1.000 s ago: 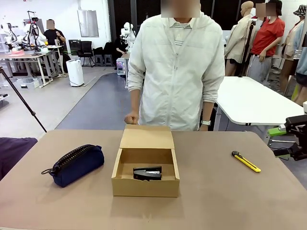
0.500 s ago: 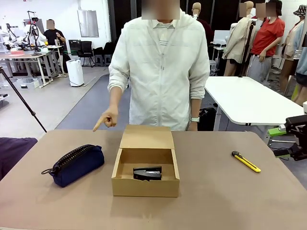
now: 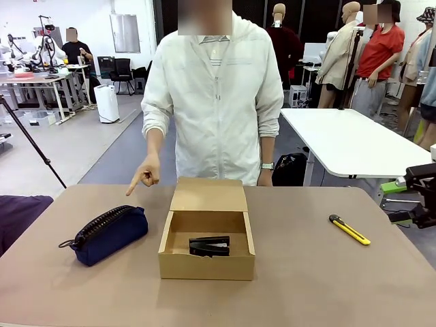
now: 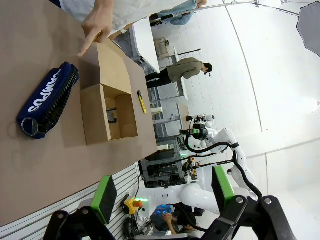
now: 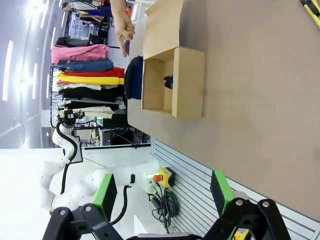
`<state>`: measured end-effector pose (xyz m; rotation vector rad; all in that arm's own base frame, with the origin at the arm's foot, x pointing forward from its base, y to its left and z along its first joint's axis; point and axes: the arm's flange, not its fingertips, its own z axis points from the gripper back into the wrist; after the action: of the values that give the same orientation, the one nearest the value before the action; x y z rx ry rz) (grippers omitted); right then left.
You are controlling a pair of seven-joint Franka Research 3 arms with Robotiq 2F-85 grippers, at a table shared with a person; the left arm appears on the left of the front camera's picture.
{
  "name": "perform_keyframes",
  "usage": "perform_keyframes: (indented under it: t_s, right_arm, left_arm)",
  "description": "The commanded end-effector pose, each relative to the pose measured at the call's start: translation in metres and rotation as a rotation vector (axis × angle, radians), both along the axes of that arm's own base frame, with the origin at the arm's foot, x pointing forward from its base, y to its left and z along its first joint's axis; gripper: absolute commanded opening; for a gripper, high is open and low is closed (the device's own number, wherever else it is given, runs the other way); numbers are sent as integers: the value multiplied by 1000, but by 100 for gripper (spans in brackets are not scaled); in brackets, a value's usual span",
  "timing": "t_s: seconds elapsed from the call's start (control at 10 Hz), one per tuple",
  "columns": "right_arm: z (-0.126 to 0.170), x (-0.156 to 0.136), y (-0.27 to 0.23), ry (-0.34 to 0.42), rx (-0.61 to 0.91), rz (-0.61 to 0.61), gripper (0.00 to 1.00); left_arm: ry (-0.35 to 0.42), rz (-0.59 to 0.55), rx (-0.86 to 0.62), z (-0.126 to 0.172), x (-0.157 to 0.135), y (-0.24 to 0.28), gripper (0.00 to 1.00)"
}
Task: Pack the items into the box.
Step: Pick up the item specified by the human and place it in the Mailer Box.
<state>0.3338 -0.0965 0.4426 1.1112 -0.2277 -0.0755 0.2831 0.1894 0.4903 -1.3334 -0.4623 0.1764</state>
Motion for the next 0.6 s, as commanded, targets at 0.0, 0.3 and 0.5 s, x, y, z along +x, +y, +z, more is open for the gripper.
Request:
perform_keyframes:
  t_s: [0.0,0.3,0.5]
  right_arm:
    - [5,1,-3,19,-8,9,100]
    - [5,1,-3,19,-8,9,100]
    - [5,1,-3,19,-8,9,100]
  left_arm:
    - [0,0,0,0,0,0,100]
    - [253,-275,523,48,59,-97,100]
    - [408,-318,963,47,117,-180,100]
